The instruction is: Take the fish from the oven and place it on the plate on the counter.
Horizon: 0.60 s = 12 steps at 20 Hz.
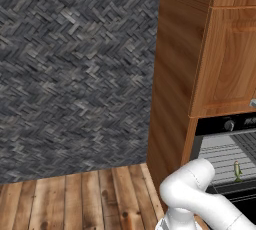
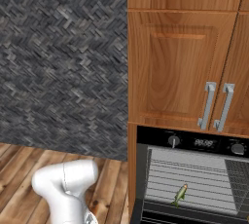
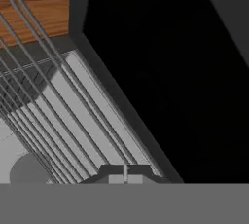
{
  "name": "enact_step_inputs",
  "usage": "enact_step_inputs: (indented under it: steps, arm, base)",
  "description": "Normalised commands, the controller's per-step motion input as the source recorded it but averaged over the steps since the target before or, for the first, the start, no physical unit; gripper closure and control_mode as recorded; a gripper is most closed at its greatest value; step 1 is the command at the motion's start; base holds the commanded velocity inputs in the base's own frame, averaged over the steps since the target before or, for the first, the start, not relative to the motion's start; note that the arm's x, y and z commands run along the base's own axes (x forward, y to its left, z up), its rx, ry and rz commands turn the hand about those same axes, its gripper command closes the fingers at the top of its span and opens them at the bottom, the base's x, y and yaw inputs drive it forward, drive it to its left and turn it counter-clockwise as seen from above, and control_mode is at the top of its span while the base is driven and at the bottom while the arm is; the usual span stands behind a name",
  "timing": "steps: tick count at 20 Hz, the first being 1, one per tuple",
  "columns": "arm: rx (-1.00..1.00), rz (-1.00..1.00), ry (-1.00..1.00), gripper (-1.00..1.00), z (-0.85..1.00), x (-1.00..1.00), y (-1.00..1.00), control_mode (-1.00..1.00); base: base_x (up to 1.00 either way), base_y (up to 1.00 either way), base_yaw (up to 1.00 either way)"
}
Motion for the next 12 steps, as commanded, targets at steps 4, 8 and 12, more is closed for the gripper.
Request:
enact_step_inputs:
  steps: [4, 8, 12]
  arm:
    - [-0.04, 0.01, -0.16, 1.0, 1.0, -0.09, 0.0, -1.0]
    - [-0.06, 0.01, -0.24, 1.0, 1.0, -0.05, 0.0, -1.0]
    - [-0.08, 0.01, -0.21, 1.0, 1.0, -0.01, 0.0, -1.0]
  base:
    - [0.0, 0.0, 0.0]
    - [0.0, 0.0, 0.0]
    - [0.0, 0.0, 0.0]
